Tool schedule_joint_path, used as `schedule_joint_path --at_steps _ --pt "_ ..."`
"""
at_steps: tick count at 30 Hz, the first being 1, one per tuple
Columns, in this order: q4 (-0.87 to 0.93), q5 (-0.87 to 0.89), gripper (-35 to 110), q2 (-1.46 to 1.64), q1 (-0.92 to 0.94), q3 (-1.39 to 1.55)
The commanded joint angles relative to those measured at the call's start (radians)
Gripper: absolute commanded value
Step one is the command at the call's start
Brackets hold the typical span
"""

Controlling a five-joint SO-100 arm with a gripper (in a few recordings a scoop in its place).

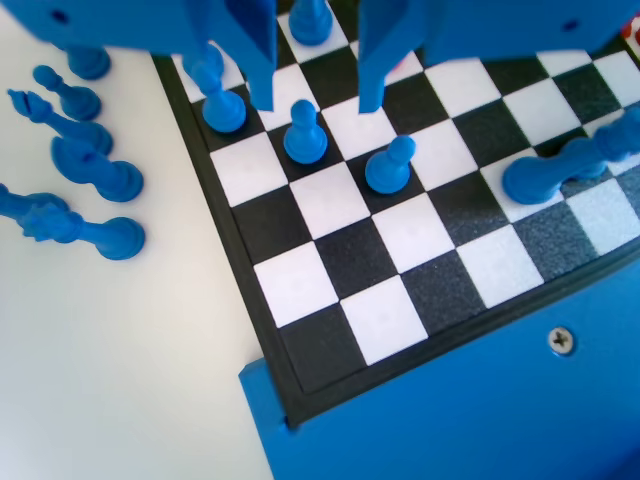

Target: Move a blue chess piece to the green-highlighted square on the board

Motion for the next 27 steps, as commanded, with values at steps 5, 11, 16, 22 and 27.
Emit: schedule_joint_path --at_steps 5,11,16,22,27 --pt "-0.012 -0.028 15 -0.018 -0.017 -0.071" --pt "-0.031 -0.037 16 -0.038 -0.017 -0.071" --pt "-0.037 -0.048 16 -0.058 -0.012 -0.078" --pt "-0.049 -0.058 16 -0.074 -0.008 -0.078" --pt "-0.055 -0.066 16 -0.075 -0.008 -0.066"
